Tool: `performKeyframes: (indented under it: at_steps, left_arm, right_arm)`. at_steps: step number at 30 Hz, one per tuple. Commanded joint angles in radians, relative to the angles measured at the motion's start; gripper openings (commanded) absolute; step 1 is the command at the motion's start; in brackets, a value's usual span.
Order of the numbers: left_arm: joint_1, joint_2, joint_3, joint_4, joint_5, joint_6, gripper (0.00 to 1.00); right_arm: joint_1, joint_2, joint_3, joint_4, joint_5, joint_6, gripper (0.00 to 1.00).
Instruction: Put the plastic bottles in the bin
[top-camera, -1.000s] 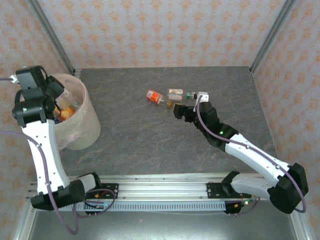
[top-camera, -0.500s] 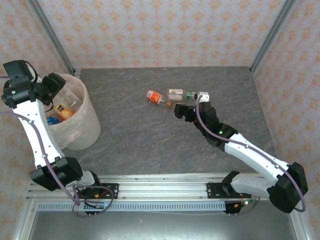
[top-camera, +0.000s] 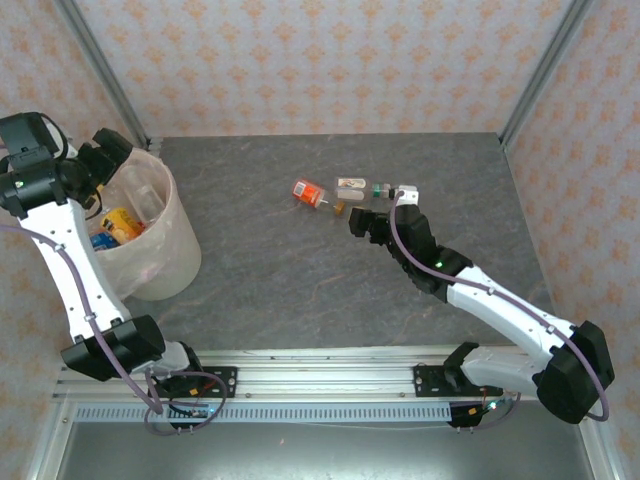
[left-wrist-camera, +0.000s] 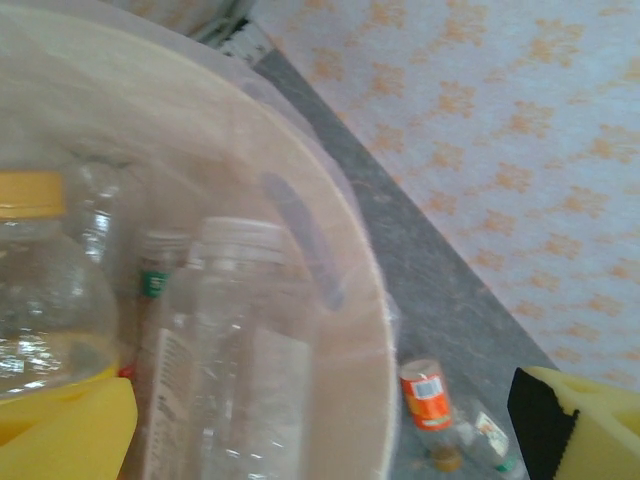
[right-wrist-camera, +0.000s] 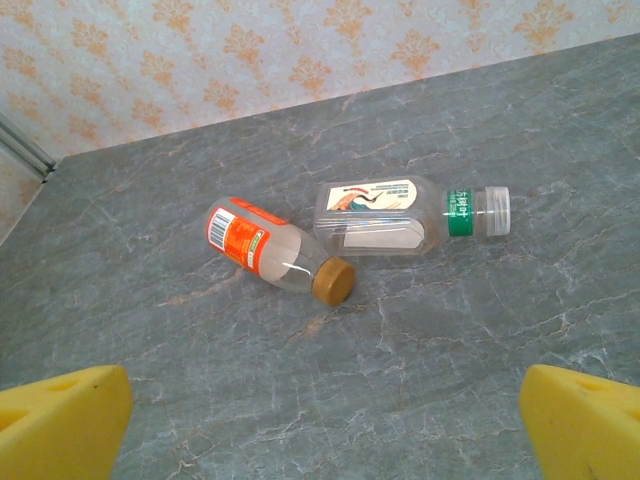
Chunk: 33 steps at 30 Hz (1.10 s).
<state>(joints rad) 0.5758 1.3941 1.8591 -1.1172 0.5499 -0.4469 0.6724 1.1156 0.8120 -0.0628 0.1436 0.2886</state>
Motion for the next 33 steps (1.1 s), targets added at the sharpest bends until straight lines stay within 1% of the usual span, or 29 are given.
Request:
performKeyframes:
  at_steps: [1,3,5,7,10,16,19,24,28,30,32,33]
  left_arm:
    - [-0.016,-0.029,-0.036,0.066,0.132,-0.046,0.98]
    - [-0.043,-0.03,-0.053,0.085,0.171,-0.054,0.99]
    - [-0.074,-0.024,-0.061,0.09,0.181,-0.051,0.99]
    - [-0.096,-0.018,-0.076,0.086,0.153,-0.047,0.99]
    - [-0.101,-0.018,-0.136,0.107,0.104,-0.058,1.0]
    - [-0.102,-0.011,-0.235,0.135,0.075,-0.063,1.0]
    - [-0.102,-0.004,-0.225,0.125,0.093,-0.057,1.0]
    - [-0.118,-0.029,-0.154,0.125,0.112,-0.055,1.0]
    - [-0.155,-0.086,-0.143,0.192,0.139,-0.096,1.0]
    - [-0.183,-0.112,-0.158,0.252,0.175,-0.15,1.0]
    - [-0.224,-0.134,-0.187,0.349,0.227,-0.222,1.0]
    - [-0.259,-0.14,-0.188,0.38,0.228,-0.242,1.0]
  right_arm:
    - [0.0,0.002,-0.012,0.014,0.034,0.01,0.99]
    - [0.0,0.005,-0.013,0.014,0.034,0.01,0.99]
    - [0.0,0.009,-0.013,0.013,0.034,0.011,0.99]
    - [0.0,0.011,-0.011,0.014,0.032,0.013,0.99]
    - [0.0,0.013,-0.012,0.012,0.031,0.012,0.99]
    - [0.0,0.013,-0.016,0.001,0.038,0.012,0.99]
    - [0.0,0.016,-0.019,0.0,0.04,0.009,0.99]
    - [0.0,0.027,-0.015,0.001,0.039,0.006,0.99]
    - [0.0,0.037,-0.01,0.011,0.035,0.009,0.99]
    - [0.0,0.038,-0.01,0.02,0.034,0.012,0.99]
    - [0.0,0.042,-0.011,0.027,0.032,0.013,0.99]
    - [0.0,0.045,-0.011,0.029,0.033,0.012,0.99]
